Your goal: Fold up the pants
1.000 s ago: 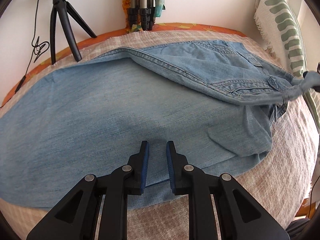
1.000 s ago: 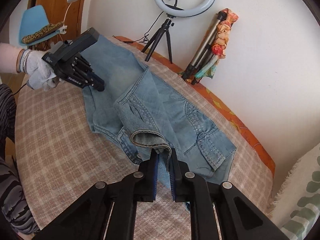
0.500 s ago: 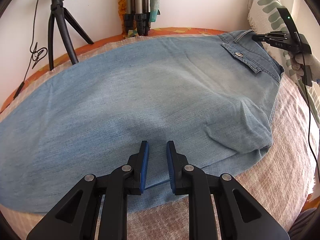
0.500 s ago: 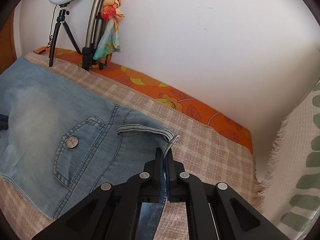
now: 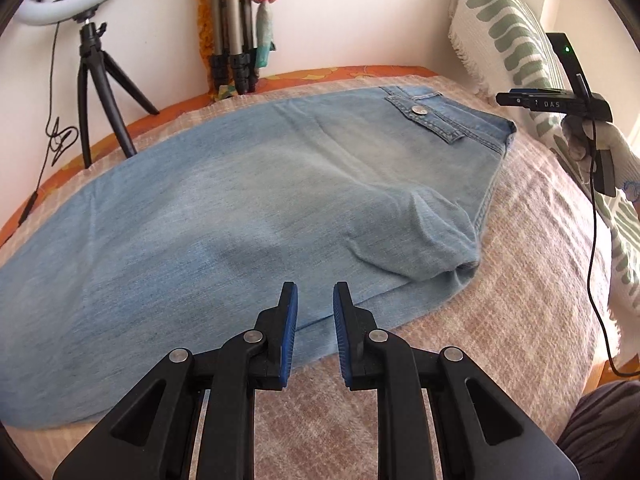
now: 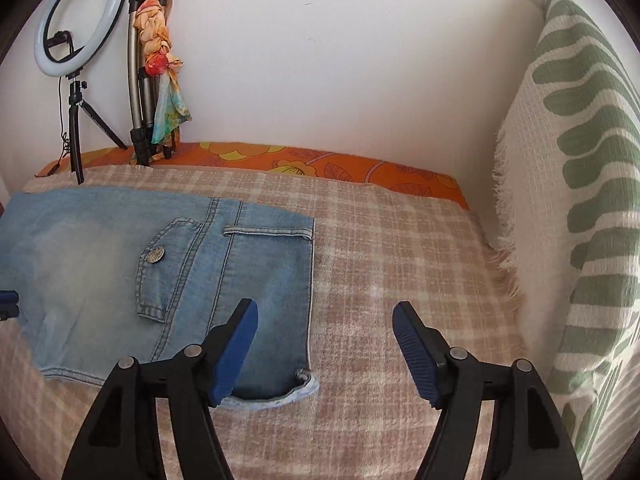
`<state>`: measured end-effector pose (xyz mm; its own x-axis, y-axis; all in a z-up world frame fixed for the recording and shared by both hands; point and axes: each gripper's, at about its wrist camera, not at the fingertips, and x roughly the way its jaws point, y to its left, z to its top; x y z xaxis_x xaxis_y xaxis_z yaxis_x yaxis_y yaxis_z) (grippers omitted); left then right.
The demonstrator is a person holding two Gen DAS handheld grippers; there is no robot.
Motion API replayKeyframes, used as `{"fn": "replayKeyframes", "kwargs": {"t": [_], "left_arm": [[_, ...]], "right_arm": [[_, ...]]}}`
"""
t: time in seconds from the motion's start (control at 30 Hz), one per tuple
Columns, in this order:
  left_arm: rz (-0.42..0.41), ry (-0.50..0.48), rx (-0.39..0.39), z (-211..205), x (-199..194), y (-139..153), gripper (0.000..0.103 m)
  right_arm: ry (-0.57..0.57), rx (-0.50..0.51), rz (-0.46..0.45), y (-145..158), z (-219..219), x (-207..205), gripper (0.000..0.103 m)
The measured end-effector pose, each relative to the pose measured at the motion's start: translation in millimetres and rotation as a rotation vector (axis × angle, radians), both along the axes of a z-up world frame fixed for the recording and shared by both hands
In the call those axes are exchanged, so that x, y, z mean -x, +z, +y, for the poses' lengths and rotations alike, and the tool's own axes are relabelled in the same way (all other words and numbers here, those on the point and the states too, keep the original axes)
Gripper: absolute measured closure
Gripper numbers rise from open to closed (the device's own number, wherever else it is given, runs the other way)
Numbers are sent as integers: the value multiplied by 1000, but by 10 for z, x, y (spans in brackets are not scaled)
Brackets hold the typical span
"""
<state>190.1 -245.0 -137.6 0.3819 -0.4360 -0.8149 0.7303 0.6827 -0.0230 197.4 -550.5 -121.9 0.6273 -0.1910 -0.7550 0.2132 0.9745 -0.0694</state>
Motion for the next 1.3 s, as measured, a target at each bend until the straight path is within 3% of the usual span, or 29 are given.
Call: {"fn": "replayKeyframes", "kwargs": {"t": [0.03,0.13,0.3,0.53,0.6,0.77,1.07,1.13,1.17,1.3], "left_arm": [[-24,-39,-28,-62,54,-8,86],[-40,-124,-86,-211,163,-73,62],[-95,-167,-193,-369,156,-175,62],[-100,-185,-225,-359,53,-187,62],[-85,-212,-238,-376,47,-241,67],[-88,-249,-220,-414,53,-243,93],[-97,-248,-193,-382,74,-225,102],[-97,-241,-187,-366,89,-202,102],[-99,-238,-186,-365,91,-184,103],[-100,-227,-163,-342,126,-78,103]], "right_arm": [[-15,-31,9,-42,7,85,31],[-73,-107,40,-172,26,266,31],[-122,-234,46,-316,55,318,31],[-156,-377,37,-418,69,173,31],[-170,-405,42,-454,63,118,30],[-227,-525,45,-581,47,126,30],[-254,-550,41,-676,72,7,28],[-239,-499,45,-659,118,-48,33],[-234,-458,46,-652,147,-66,45],[-202,-437,21,-620,207,-118,73]]}}
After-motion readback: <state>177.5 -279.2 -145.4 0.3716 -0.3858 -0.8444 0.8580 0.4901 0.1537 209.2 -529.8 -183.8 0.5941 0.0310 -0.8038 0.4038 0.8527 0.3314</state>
